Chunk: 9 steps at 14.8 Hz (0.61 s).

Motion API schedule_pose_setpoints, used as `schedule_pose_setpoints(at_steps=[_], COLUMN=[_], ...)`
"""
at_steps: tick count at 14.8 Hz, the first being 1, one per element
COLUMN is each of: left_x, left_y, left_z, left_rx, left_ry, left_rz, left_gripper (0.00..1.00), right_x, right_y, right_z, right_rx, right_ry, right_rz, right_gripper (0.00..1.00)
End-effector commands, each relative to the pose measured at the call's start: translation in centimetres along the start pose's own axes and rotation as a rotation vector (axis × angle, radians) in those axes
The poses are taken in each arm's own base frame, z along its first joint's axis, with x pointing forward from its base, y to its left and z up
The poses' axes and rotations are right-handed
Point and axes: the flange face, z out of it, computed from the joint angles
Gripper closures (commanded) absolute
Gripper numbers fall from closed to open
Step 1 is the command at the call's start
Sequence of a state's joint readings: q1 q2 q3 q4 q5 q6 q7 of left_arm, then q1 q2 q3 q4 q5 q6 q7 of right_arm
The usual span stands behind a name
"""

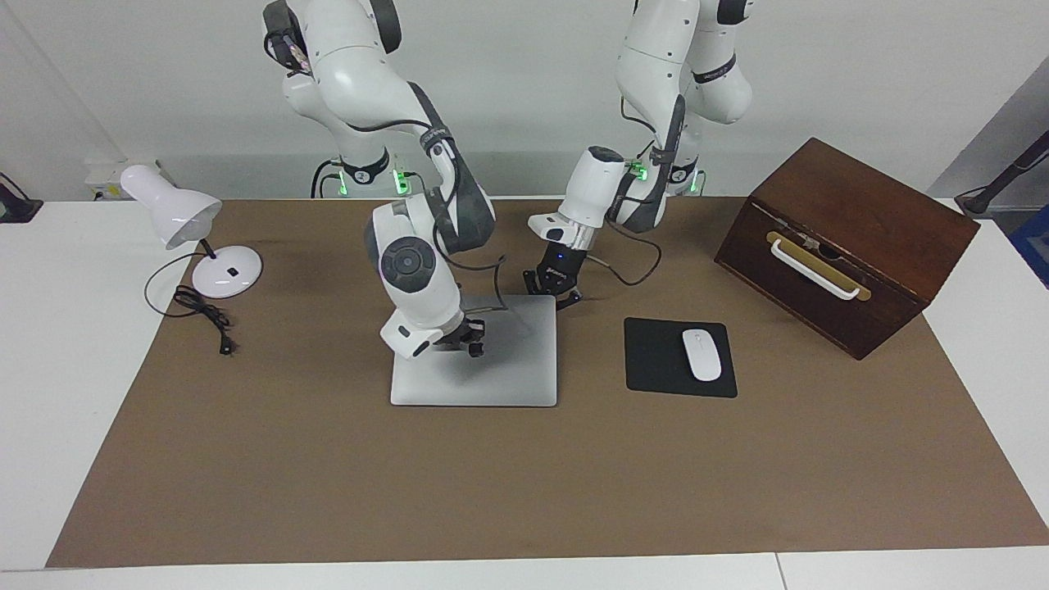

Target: Close laptop with both arms

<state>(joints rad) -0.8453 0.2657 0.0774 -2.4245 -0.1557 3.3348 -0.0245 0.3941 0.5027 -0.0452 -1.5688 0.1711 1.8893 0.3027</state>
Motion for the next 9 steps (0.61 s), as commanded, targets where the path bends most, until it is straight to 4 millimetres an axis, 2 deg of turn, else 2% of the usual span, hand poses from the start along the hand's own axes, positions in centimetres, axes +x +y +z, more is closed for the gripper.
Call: schedule_pose_setpoints(at_steps=[1, 6, 8, 9], left_x=[-5.3, -5.3, -5.4, -5.5], left_y=[-4.1, -4.2, -4.3, -4.3], left_z=[3.4, 3.4, 3.4, 3.4], left_rx=[0.063, 0.064, 0.065, 0.064], left_ry=[-0.138, -0.143, -0.149, -0.159], left_rz=[-0.006, -0.014, -0.017, -0.019], left_gripper=[1.0, 1.0, 1.0, 1.0], right_x=[0.0, 0.1, -0.1, -0.1], right_y=[0.4, 2.3, 4.0, 5.8], right_z=[-2.5, -7.0, -9.7, -11.4], right_rx=[0.022, 0.025, 0.032, 0.036], right_ry=[-0.016, -0.013, 0.035, 0.058], right_rz=[0.026, 0.036, 0.048, 0.06], right_gripper=[1.0, 1.0, 1.0, 1.0])
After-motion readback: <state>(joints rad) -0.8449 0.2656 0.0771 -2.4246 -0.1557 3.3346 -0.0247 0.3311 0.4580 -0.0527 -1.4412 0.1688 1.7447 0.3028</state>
